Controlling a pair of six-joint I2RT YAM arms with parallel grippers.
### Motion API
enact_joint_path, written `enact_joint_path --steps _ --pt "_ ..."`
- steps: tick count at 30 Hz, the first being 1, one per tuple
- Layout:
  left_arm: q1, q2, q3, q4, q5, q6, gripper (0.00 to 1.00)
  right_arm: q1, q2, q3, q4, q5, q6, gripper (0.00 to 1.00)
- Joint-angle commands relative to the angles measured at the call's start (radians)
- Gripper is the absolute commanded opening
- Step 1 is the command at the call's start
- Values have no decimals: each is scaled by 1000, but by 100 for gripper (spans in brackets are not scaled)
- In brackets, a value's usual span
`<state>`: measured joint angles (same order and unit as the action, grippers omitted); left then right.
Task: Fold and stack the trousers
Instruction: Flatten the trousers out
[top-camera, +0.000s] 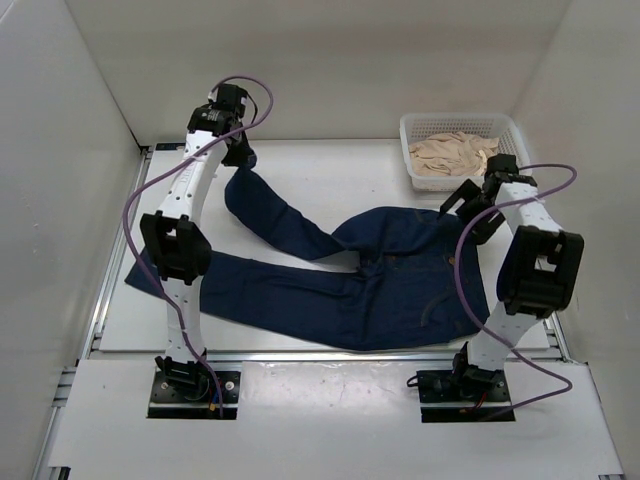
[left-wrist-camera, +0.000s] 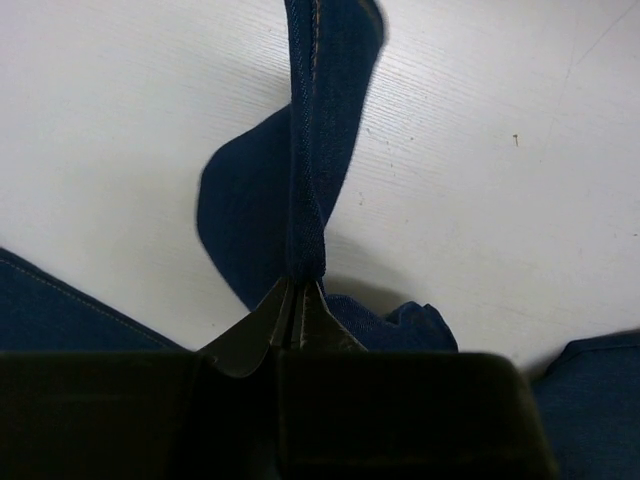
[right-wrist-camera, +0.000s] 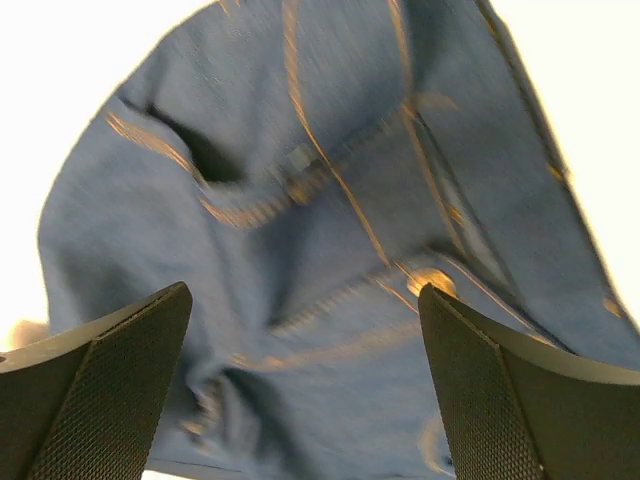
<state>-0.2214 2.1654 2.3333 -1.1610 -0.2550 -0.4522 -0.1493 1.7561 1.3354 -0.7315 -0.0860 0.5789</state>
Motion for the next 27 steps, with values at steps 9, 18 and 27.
enact_joint_path --steps 9,18,27 --pt "42 -79 102 -22 72 79 10 -9 252 186 101 -25 157 7" --pt "123 -171 198 78 249 101 10 -9 -36 165 101 90 139 0" --pt "333 -313 -186 221 261 86 10 -49 -225 -20 122 184 56 0"
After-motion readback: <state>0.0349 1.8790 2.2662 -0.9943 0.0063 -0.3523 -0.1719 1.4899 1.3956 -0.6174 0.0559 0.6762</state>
